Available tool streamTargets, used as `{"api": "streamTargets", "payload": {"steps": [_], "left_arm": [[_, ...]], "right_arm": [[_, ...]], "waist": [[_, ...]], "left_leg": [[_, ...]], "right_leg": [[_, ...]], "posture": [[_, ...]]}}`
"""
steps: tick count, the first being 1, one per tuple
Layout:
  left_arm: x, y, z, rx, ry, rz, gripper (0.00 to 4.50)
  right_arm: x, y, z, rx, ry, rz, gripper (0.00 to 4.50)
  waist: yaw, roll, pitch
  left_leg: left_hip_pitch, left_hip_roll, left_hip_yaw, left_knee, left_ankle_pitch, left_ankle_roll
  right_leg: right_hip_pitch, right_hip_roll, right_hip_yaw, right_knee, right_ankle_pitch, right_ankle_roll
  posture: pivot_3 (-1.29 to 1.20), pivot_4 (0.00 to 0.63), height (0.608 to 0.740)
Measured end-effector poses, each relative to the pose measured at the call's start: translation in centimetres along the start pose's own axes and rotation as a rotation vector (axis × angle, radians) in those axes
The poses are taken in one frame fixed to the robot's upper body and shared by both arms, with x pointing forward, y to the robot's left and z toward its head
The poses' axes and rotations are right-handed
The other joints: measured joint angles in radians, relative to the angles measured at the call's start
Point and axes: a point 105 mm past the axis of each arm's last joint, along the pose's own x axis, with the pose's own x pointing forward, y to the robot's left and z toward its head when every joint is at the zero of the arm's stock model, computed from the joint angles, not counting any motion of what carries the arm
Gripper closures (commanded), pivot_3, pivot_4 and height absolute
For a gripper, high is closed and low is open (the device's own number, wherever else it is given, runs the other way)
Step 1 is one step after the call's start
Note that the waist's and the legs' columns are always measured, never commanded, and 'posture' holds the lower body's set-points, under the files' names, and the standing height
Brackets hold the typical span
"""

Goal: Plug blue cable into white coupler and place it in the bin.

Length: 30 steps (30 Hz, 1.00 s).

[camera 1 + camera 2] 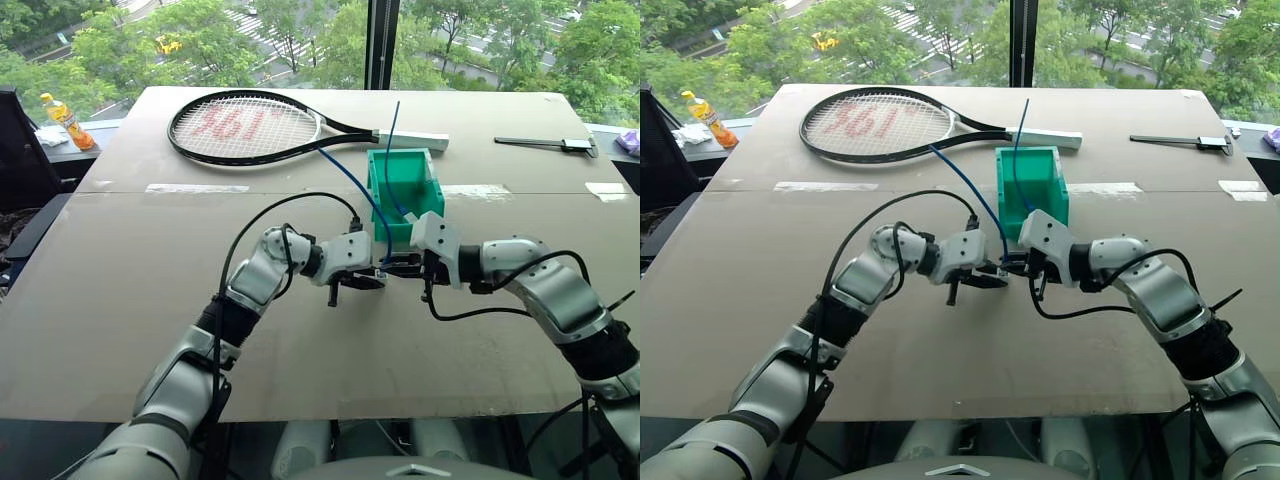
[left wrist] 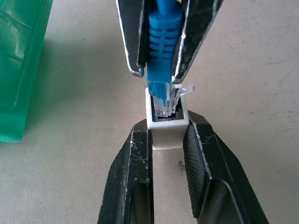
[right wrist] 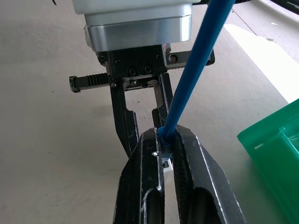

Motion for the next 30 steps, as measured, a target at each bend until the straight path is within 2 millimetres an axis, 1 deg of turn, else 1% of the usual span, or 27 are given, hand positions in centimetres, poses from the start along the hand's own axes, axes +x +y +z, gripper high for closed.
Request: {"api": "streamTargets", "payload": {"steps": [4, 11, 12, 19, 24, 27, 30], "left_arm": [[0.1, 0.0, 0.0, -0.001, 0.006, 0.002, 4.20], [0.1, 0.0, 0.0, 0.000, 0.006, 0.002, 4.20], [0.1, 0.0, 0.1, 0.003, 0.008, 0.002, 4.20], [0.2, 0.0, 0.2, 0.008, 0.007, 0.005, 4.20], [0.2, -0.1, 0.0, 0.000, 0.006, 0.012, 4.20], [0.3, -0.1, -0.1, -0.008, 0.009, 0.016, 4.20], [0.4, -0.2, -0.3, -0.017, 0.014, 0.018, 4.20]], "right_arm": [[0.1, -0.1, 0.0, -0.082, 0.030, 0.033, 4.50], [0.0, -0.1, 0.0, -0.154, 0.077, 0.103, 4.50], [0.0, -0.1, -0.3, -0.158, 0.101, 0.125, 4.50], [0.0, -0.4, -0.4, -0.165, 0.142, 0.193, 4.50], [0.6, -0.7, -0.7, -0.158, 0.157, 0.204, 4.50], [1.0, -0.5, -1.1, -0.177, 0.169, 0.213, 4.50], [1.3, -0.3, -1.5, -0.186, 0.155, 0.203, 4.50]], "waist": [[-0.001, 0.000, 0.000], [0.000, 0.000, -0.001], [0.000, 0.000, -0.002], [0.002, 0.001, -0.002], [0.001, 0.001, -0.004], [-0.001, 0.001, -0.008], [-0.003, 0.000, -0.012]], "left_leg": [[0.002, 0.000, 0.000, 0.000, 0.000, 0.000], [0.002, 0.000, 0.000, 0.000, 0.000, 0.000], [0.002, 0.000, 0.000, 0.000, 0.000, 0.000], [0.002, 0.000, 0.000, 0.000, 0.000, 0.000], [0.003, 0.000, 0.000, 0.000, 0.000, 0.000], [0.008, 0.000, 0.000, 0.000, 0.000, 0.000], [0.014, 0.000, 0.000, -0.002, 0.000, 0.000]], "right_leg": [[0.001, 0.000, 0.000, 0.000, 0.000, 0.000], [0.002, 0.000, 0.000, 0.000, 0.000, 0.000], [0.002, 0.000, 0.000, 0.000, 0.000, 0.000], [0.002, 0.000, 0.000, 0.000, 0.000, 0.000], [0.003, 0.000, 0.000, 0.000, 0.000, 0.000], [0.008, 0.000, 0.000, 0.000, -0.002, -0.004], [0.013, 0.000, 0.000, -0.001, -0.003, -0.003]], "posture": [[0.00, 0.150, 0.740], [0.00, 0.150, 0.740], [0.00, 0.150, 0.740], [0.00, 0.150, 0.740], [0.00, 0.150, 0.740], [0.00, 0.150, 0.740], [0.00, 0.150, 0.740]]}}
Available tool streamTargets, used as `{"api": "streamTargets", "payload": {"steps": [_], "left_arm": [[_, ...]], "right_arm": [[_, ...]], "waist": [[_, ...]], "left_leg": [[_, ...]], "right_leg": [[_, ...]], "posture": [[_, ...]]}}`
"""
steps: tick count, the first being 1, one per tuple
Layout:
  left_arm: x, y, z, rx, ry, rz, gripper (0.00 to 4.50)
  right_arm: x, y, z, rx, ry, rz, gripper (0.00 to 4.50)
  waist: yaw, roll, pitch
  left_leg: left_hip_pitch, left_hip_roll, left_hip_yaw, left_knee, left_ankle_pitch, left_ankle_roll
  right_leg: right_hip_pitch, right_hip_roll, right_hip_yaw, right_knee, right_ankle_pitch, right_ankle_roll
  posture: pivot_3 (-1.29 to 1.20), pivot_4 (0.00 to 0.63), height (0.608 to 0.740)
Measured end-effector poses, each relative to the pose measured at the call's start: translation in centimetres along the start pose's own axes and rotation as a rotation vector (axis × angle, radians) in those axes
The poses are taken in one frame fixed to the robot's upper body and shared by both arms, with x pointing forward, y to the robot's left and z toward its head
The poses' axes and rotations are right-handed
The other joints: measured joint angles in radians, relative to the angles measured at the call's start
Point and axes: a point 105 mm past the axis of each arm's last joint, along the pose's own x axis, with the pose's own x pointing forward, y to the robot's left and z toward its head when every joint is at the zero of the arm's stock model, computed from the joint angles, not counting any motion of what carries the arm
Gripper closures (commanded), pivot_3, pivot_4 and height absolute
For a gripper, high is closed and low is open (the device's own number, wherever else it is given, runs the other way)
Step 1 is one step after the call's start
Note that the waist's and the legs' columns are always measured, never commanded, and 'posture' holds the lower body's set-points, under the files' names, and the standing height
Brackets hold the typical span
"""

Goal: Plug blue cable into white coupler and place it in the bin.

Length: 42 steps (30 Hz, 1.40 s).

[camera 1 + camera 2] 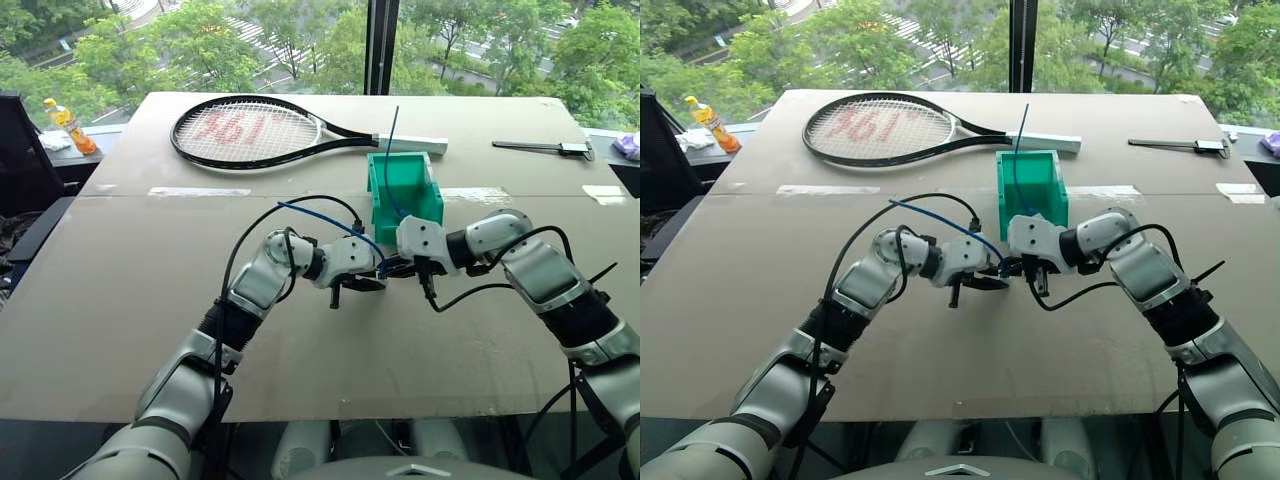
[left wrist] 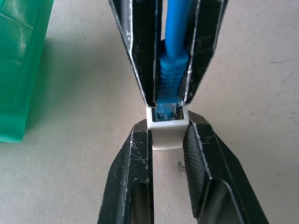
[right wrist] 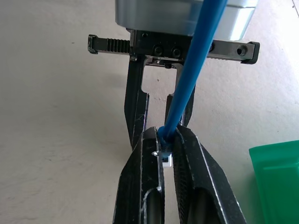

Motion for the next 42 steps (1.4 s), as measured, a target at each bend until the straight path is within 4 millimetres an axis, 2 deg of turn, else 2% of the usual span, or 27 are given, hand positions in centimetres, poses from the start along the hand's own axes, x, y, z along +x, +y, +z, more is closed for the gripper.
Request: {"api": "streamTargets", "payload": {"steps": [3, 6, 8, 9, 11, 12, 14, 18, 20, 22, 24, 25, 27, 31, 34, 39, 41, 42], "left_arm": [[-0.2, 0.0, -0.3, -0.020, -0.001, 0.012, 4.20], [-0.5, -0.2, -0.3, -0.054, -0.021, 0.027, 4.20], [-0.2, -0.9, 0.3, -0.078, -0.055, 0.011, 4.20], [-0.3, -1.1, 0.7, -0.106, -0.074, 0.008, 4.20], [-0.9, -1.1, 1.1, -0.152, -0.099, 0.022, 4.20], [-1.3, -0.9, 1.3, -0.166, -0.112, 0.033, 4.20], [-2.4, -0.4, 2.1, -0.229, -0.149, 0.073, 4.20], [-3.8, 0.5, 2.6, -0.360, -0.156, 0.112, 4.20], [-4.4, 2.5, 4.0, -0.459, -0.161, 0.133, 4.20], [-5.6, 5.7, 6.8, -0.521, -0.214, 0.206, 4.20], [-5.9, 7.5, 9.4, -0.546, -0.265, 0.224, 4.20], [-5.9, 8.0, 10.1, -0.552, -0.274, 0.228, 4.20], [-4.3, 9.1, 10.8, -0.636, -0.259, 0.211, 4.20], [-2.3, 10.7, 10.3, -0.740, -0.191, 0.225, 4.20], [-0.8, 11.8, 9.9, -0.749, -0.144, 0.265, 4.20], [0.0, 12.1, 8.2, -0.835, -0.120, 0.275, 1.70], [-0.2, 12.3, 8.3, -0.842, -0.121, 0.278, 0.60], [-0.6, 12.5, 8.5, -0.836, -0.118, 0.285, 0.20]], "right_arm": [[0.6, -0.1, 0.2, 0.014, -0.071, -0.075, 4.50], [0.5, 0.1, 0.4, 0.084, -0.174, -0.157, 3.52], [-0.1, 0.3, 1.1, 0.107, -0.226, -0.199, 2.60], [-1.3, 0.1, 2.2, 0.097, -0.272, -0.252, 2.21], [-3.6, -0.4, 3.9, 0.065, -0.332, -0.350, 1.11], [-4.6, -0.5, 4.5, 0.052, -0.358, -0.392, 0.85], [-6.6, 0.0, 5.6, 0.058, -0.406, -0.463, 0.85], [-8.5, 2.2, 5.4, 0.105, -0.407, -0.528, 0.85], [-9.5, 3.5, 3.9, 0.182, -0.368, -0.621, 0.85], [-10.1, 4.8, 1.8, 0.265, -0.298, -0.714, 0.85], [-10.6, 5.6, 0.4, 0.318, -0.246, -0.789, 0.85], [-10.7, 5.8, 0.0, 0.335, -0.238, -0.811, 0.85], [-11.0, 6.5, -0.8, 0.372, -0.216, -0.878, 0.85], [-11.2, 7.5, -2.1, 0.412, -0.161, -0.941, 0.85], [-11.4, 7.5, -2.2, 0.415, -0.162, -0.985, 0.85], [-11.7, 7.8, -1.8, 0.408, -0.157, -1.008, 0.75], [-11.6, 8.2, -1.9, 0.416, -0.148, -1.009, 0.75], [-11.6, 8.3, -1.9, 0.418, -0.146, -1.009, 0.75]], "waist": [[-0.004, -0.002, -0.004], [-0.008, 0.001, -0.001], [-0.006, 0.002, 0.001], [-0.004, 0.003, 0.001], [-0.003, 0.003, 0.001], [-0.002, 0.002, 0.001], [-0.001, 0.002, 0.001], [0.002, 0.001, 0.002], [0.017, -0.003, 0.005], [0.019, -0.003, 0.005], [0.014, -0.003, 0.005], [0.008, -0.003, 0.005], [-0.002, -0.003, 0.005], [-0.009, -0.004, 0.006], [-0.007, -0.004, 0.006], [-0.007, -0.005, 0.007], [-0.003, -0.005, 0.008], [-0.003, -0.006, 0.008]], "left_leg": [[0.001, 0.002, 0.000, -0.001, 0.000, 0.000], [0.000, 0.002, 0.001, 0.000, 0.000, 0.000], [-0.005, 0.002, 0.001, 0.000, 0.000, 0.000], [-0.011, 0.002, 0.000, 0.000, 0.000, 0.000], [-0.016, 0.002, 0.000, 0.001, 0.000, -0.001], [-0.016, 0.002, 0.000, 0.001, 0.000, -0.001], [-0.016, 0.002, -0.001, 0.000, 0.000, 0.000], [-0.017, 0.001, -0.002, 0.000, 0.000, 0.000], [-0.017, 0.001, -0.004, 0.001, 0.000, 0.000], [-0.016, 0.000, -0.003, 0.002, 0.000, 0.000], [-0.014, -0.001, -0.001, 0.002, 0.000, 0.000], [-0.013, -0.001, -0.001, 0.002, 0.000, 0.000], [-0.014, -0.001, -0.001, 0.001, 0.000, 0.000], [-0.014, -0.002, -0.001, 0.000, 0.000, 0.000], [-0.014, -0.002, 0.000, 0.000, 0.000, 0.000], [-0.016, -0.001, -0.001, 0.000, 0.000, 0.000], [-0.016, -0.001, -0.001, 0.000, 0.000, 0.000], [-0.017, -0.001, 0.000, 0.000, 0.000, 0.000]], "right_leg": [[0.000, 0.001, 0.000, 0.001, -0.002, 0.003], [-0.002, 0.002, 0.001, 0.001, 0.001, -0.001], [-0.007, 0.001, 0.001, 0.002, 0.001, -0.001], [-0.012, 0.001, 0.001, 0.002, 0.003, 0.003], [-0.016, 0.001, 0.001, 0.002, 0.004, 0.003], [-0.016, 0.001, 0.001, 0.002, 0.003, 0.003], [-0.016, 0.001, 0.000, 0.001, 0.003, 0.003], [-0.015, 0.001, -0.001, 0.001, 0.003, 0.004], [-0.015, 0.002, -0.003, 0.001, 0.000, 0.007], [-0.014, 0.003, 0.000, 0.001, 0.000, 0.008], [-0.012, 0.003, 0.002, 0.000, -0.002, 0.006], [-0.012, 0.003, 0.002, 0.000, -0.002, 0.006], [-0.012, 0.003, 0.002, 0.001, -0.001, 0.007], [-0.014, 0.006, 0.003, 0.001, 0.000, 0.009], [-0.015, 0.006, 0.003, 0.001, -0.001, 0.009], [-0.016, 0.006, 0.003, 0.000, 0.000, 0.009], [-0.016, 0.006, 0.003, 0.000, 0.000, 0.009], [-0.016, 0.005, 0.003, 0.000, 0.000, 0.009]], "posture": [[0.00, 0.150, 0.740], [0.00, 0.150, 0.740], [0.00, 0.150, 0.740], [0.00, 0.150, 0.740], [0.00, 0.150, 0.740], [0.00, 0.150, 0.740], [0.00, 0.150, 0.740], [0.00, 0.150, 0.740], [0.00, 0.150, 0.740], [0.00, 0.150, 0.740], [0.00, 0.150, 0.740], [0.00, 0.150, 0.740], [0.00, 0.150, 0.740], [0.00, 0.150, 0.740], [0.00, 0.150, 0.740], [0.00, 0.150, 0.740], [0.00, 0.150, 0.740], [0.00, 0.150, 0.740]]}}
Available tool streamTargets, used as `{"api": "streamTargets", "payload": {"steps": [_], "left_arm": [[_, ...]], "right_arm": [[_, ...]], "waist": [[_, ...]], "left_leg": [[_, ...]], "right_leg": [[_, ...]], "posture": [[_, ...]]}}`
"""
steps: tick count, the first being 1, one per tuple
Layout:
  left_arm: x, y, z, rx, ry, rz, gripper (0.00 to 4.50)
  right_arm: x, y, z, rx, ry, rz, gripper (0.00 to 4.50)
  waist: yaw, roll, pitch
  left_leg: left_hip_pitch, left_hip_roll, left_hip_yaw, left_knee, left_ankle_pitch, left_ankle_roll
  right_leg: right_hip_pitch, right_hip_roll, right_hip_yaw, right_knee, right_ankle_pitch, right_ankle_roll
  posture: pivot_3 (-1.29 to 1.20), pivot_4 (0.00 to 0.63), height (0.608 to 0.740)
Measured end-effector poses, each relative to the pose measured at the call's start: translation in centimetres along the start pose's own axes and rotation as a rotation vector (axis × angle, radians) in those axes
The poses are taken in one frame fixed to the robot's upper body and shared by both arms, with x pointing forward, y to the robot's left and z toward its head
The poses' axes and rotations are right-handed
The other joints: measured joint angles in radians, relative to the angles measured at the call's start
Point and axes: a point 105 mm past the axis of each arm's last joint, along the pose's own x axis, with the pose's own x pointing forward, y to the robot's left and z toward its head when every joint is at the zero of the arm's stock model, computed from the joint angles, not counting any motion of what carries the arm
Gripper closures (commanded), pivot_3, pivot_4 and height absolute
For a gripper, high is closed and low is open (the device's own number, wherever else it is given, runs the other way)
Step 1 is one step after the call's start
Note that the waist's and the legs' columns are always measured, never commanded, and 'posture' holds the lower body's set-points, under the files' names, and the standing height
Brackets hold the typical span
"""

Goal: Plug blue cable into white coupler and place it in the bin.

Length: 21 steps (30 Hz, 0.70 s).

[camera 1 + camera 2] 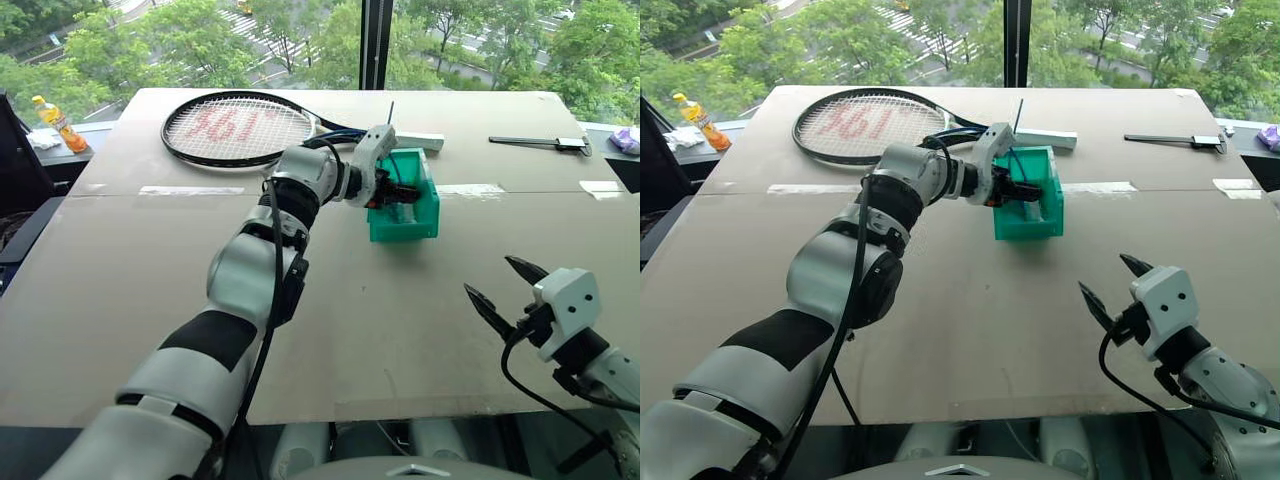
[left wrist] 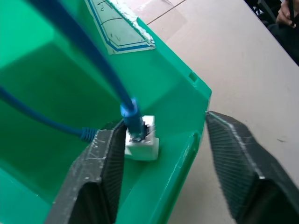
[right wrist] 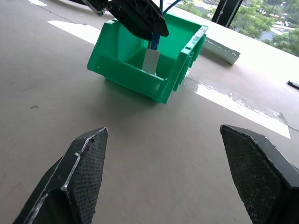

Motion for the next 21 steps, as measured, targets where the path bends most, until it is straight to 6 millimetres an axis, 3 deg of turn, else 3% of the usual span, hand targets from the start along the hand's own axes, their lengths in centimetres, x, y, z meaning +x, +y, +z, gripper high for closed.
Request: {"api": "streamTargets", "payload": {"steps": [1, 8, 9, 17, 21], "left_arm": [[-0.3, 0.1, 0.2, 0.004, -0.001, 0.002, 0.02], [-4.6, 0.0, 1.0, 0.007, -0.014, -0.104, 0.02], [-6.0, -0.2, 0.4, 0.046, -0.052, -0.137, 0.02], [-10.2, -2.2, -4.4, 0.277, -0.310, -0.130, 0.02], [-12.7, -1.3, -9.3, 0.289, -0.338, -0.034, 0.02]], "right_arm": [[-0.1, 0.0, 0.0, 0.000, 0.001, -0.002, 0.75], [0.5, 0.3, 0.5, -0.001, -0.024, 0.008, 0.75], [0.8, 0.1, 0.8, -0.004, -0.038, 0.008, 0.75], [1.6, -0.9, -0.5, 0.014, -0.006, 0.013, 0.75], [1.1, -1.1, -1.9, 0.030, 0.026, 0.033, 0.75]], "waist": [[-0.001, 0.000, 0.000], [-0.011, 0.001, 0.000], [-0.022, 0.001, 0.000], [-0.009, 0.002, 0.000], [-0.003, 0.005, -0.002]], "left_leg": [[0.000, 0.000, 0.000, 0.000, 0.000, 0.000], [0.001, 0.002, 0.002, 0.000, 0.000, 0.000], [0.002, 0.003, 0.002, -0.002, 0.000, 0.000], [0.001, 0.002, 0.002, -0.001, 0.002, -0.005], [0.004, 0.002, 0.004, -0.001, 0.000, -0.001]], "right_leg": [[0.000, 0.000, 0.000, 0.000, 0.000, 0.000], [-0.001, 0.000, 0.002, 0.002, -0.002, -0.003], [-0.001, -0.001, 0.003, 0.002, 0.000, -0.006], [-0.001, -0.003, 0.004, 0.001, 0.001, -0.008], [0.001, -0.003, 0.004, 0.001, 0.000, -0.008]], "posture": [[0.00, 0.150, 0.740], [0.00, 0.150, 0.740], [0.00, 0.150, 0.740], [0.00, 0.150, 0.740], [0.00, 0.150, 0.740]]}}
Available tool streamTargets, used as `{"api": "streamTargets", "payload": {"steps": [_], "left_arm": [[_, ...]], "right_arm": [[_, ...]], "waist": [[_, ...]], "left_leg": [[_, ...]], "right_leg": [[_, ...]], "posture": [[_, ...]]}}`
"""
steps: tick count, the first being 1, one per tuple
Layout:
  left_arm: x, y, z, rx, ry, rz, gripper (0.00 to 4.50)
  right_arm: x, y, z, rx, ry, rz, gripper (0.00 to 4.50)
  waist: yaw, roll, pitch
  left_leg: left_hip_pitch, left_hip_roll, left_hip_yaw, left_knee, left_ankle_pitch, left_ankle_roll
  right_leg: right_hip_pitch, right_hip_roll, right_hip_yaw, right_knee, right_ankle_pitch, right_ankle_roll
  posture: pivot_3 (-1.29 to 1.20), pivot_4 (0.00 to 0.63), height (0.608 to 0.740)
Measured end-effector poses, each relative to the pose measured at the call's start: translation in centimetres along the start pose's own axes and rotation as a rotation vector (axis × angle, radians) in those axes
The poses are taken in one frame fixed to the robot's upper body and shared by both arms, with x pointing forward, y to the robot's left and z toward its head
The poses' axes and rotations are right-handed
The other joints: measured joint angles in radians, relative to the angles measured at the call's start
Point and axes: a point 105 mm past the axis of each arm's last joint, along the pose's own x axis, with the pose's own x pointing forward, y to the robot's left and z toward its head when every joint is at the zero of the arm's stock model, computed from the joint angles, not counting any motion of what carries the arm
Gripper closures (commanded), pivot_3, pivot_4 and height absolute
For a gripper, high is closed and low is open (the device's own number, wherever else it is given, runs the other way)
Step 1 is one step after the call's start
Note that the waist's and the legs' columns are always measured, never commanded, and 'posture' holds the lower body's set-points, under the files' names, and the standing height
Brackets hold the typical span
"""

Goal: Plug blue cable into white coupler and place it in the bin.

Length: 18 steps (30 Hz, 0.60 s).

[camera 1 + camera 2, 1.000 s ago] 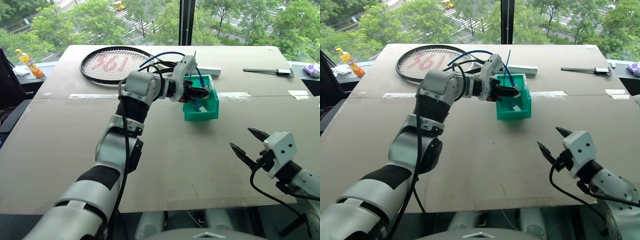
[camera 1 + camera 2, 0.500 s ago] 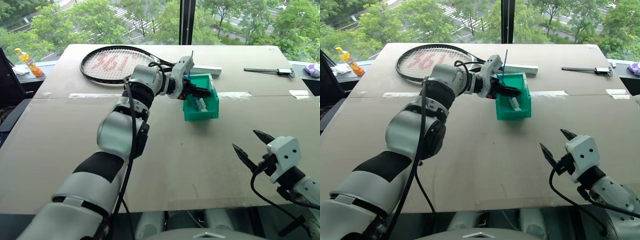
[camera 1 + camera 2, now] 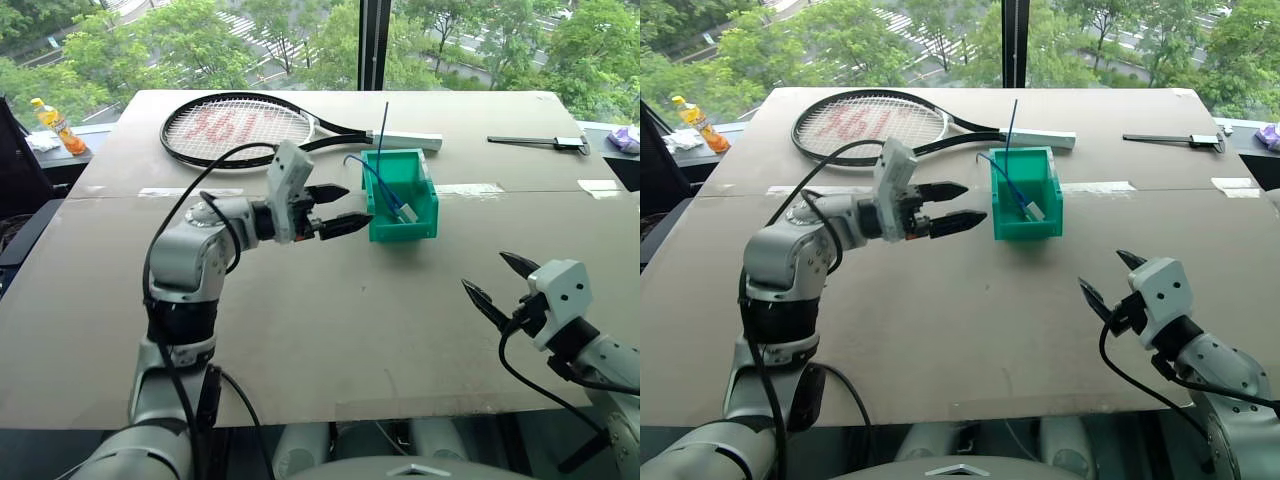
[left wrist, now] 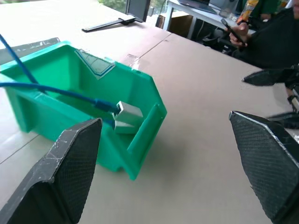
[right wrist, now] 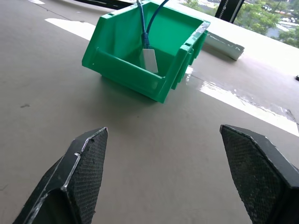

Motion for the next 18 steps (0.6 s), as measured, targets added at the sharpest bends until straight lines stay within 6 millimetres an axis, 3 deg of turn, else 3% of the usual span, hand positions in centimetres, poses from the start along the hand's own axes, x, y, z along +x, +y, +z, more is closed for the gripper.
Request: {"api": "streamTargets", "payload": {"steps": [6, 12, 18], "left_arm": [[-5.0, -0.5, -5.5, 0.023, 0.106, 0.105, 0.02], [-7.6, -1.2, -5.9, 0.050, 0.088, 0.160, 0.02], [-9.8, -1.5, -7.8, 0.003, 0.085, 0.212, 0.02]], "right_arm": [[-2.2, -1.0, -2.4, 0.019, 0.074, -0.028, 0.75], [-4.3, -1.6, -3.4, 0.015, 0.127, -0.023, 0.75], [-5.5, -2.2, -3.4, 0.001, 0.134, -0.002, 0.75]], "waist": [[0.008, 0.000, 0.000], [0.005, 0.000, 0.000], [0.004, 0.001, -0.001]], "left_leg": [[0.000, 0.000, -0.001, 0.001, 0.000, 0.000], [0.000, 0.000, -0.001, 0.001, 0.000, 0.000], [0.001, 0.001, -0.001, 0.000, 0.000, 0.000]], "right_leg": [[0.001, -0.001, -0.002, 0.000, 0.000, 0.000], [0.001, -0.002, -0.003, 0.000, -0.002, 0.004], [0.001, -0.002, -0.003, -0.001, -0.003, 0.004]], "posture": [[0.00, 0.150, 0.740], [0.00, 0.150, 0.740], [0.00, 0.150, 0.740]]}}
